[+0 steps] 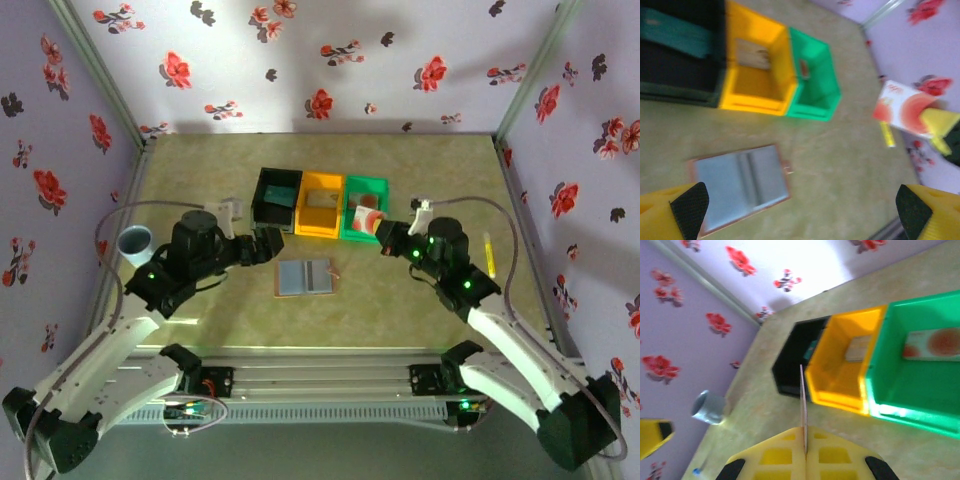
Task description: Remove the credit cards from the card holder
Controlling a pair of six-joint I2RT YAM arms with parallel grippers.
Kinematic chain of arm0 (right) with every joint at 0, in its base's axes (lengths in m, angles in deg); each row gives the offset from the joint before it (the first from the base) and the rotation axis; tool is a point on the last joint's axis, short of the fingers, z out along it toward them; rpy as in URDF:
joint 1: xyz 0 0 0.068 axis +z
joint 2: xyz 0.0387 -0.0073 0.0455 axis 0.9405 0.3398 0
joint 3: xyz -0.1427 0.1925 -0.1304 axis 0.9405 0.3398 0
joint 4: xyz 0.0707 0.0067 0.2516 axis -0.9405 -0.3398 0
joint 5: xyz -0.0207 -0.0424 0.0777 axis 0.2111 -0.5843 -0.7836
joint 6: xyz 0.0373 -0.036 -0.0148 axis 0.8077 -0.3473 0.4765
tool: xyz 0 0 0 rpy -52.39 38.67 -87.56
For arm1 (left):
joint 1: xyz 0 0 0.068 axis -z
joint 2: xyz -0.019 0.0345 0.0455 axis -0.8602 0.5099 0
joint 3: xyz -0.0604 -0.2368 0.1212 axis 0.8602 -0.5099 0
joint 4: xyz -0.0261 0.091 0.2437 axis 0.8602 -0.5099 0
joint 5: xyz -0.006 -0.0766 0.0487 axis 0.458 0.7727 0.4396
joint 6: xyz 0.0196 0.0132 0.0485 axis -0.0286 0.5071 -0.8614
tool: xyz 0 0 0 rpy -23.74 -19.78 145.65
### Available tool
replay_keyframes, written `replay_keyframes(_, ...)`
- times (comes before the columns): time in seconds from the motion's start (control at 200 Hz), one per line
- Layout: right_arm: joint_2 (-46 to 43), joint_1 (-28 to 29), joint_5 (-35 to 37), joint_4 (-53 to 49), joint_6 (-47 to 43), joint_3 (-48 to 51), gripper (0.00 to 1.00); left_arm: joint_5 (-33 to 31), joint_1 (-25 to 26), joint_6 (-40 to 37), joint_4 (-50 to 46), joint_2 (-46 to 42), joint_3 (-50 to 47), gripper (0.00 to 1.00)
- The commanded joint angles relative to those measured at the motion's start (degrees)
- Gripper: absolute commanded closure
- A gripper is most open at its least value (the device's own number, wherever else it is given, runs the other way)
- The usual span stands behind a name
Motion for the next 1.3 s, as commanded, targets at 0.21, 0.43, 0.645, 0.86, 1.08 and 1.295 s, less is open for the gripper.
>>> replay_keyframes(0.21,16.61,-11.59,-5.98,-7.23,-2.06,-13.84,1.0,-10.51,-8.44,-15.47,-25.63,1.4,9.66,0.0)
replay_keyframes(0.43,27.49,-11.85,-3.18,-10.76,-3.42,-22.5,1.0,-13.82,-9.69,-16.38,-22.63,-2.52,4.73,0.0)
replay_keyframes(0.645,36.61,-11.84,-4.0,-11.51,-4.39,-28.67,1.0,-14.09,-9.73,-15.47,-20.01,-4.54,0.87,0.0)
replay_keyframes(0.86,44.55,-11.77,-6.74,-12.44,-4.73,-33.24,1.0,-13.92,-9.75,-15.78,-19.47,-2.98,0.63,0.0)
replay_keyframes(1.08,50.68,-11.14,-8.52,-12.49,-4.7,-35.96,1.0,-13.52,-9.78,-16.34,-19.12,-2.55,0.36,0.0)
replay_keyframes(1.295,54.92,-10.72,-7.98,-12.87,-4.85,-38.56,1.0,-13.19,-9.72,-16.53,-18.85,-2.37,0.1,0.0)
